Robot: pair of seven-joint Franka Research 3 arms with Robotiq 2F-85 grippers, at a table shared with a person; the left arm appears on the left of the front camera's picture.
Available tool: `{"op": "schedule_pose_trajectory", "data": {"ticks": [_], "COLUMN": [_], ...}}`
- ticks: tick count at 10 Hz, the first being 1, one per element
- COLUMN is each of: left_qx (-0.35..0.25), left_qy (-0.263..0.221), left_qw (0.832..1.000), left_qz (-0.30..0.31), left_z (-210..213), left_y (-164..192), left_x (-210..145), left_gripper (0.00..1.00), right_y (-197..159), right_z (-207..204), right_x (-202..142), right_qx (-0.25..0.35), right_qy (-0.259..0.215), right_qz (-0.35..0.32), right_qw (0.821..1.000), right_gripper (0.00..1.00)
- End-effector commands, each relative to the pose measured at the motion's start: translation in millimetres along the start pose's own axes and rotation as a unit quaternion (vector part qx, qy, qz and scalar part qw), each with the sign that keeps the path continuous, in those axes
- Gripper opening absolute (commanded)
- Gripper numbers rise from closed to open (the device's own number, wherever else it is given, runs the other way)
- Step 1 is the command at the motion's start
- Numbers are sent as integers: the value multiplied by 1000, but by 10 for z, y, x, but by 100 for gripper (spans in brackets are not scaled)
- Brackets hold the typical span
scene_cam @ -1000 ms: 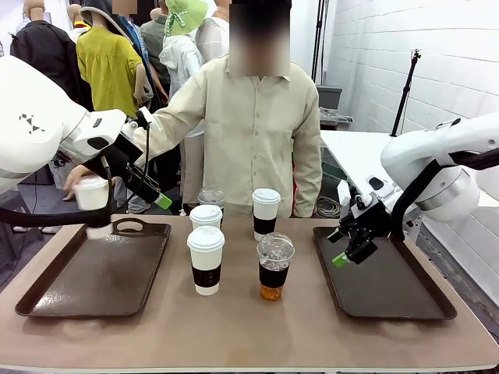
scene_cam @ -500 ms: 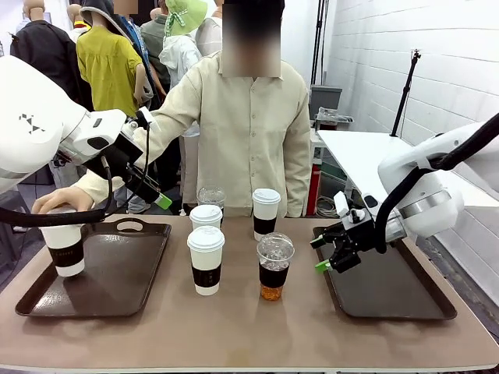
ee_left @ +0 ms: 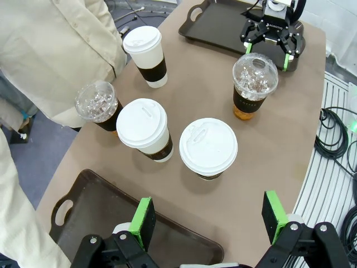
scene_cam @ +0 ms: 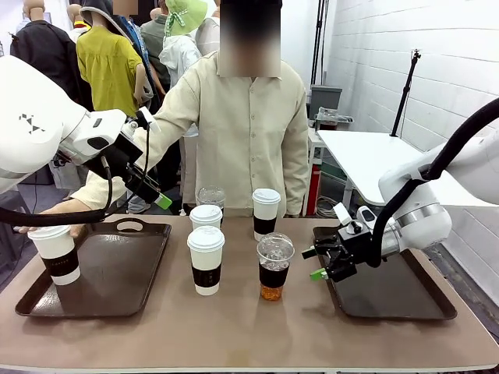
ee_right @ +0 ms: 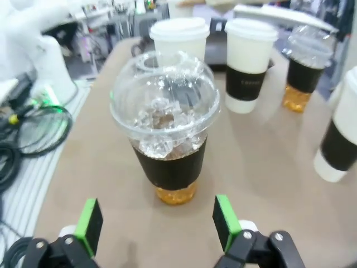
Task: Distribute the coffee onto the tray.
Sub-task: Pick up one iced Americano and place it on the right Handle tray.
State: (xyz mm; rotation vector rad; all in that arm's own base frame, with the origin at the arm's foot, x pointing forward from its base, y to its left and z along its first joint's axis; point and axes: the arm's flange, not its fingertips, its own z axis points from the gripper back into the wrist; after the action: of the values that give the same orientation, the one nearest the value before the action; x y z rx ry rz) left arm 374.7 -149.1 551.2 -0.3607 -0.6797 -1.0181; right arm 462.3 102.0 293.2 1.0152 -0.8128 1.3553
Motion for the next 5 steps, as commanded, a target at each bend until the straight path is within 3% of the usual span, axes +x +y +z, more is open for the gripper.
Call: {"op": "schedule_pose_trajectory", "data": {"ticks": [1, 5], "left_qx": [-4, -4], "left_qy": [0, 0], "left_qw": [1000, 1000], "left_qz": [-2, -2], "left_z": [1, 1], "left_y": [21, 21], "left_x": [-7, -7], "left_gripper": [100, 100], "right_y": [-96, -204], "right_z": [-70, -243], "right_x": [-50, -144], "right_qx": [-19, -24], "right_qy": [-34, -47], "right_qz": [17, 40], "right_qw": [999, 998], "right_gripper": [100, 100]}}
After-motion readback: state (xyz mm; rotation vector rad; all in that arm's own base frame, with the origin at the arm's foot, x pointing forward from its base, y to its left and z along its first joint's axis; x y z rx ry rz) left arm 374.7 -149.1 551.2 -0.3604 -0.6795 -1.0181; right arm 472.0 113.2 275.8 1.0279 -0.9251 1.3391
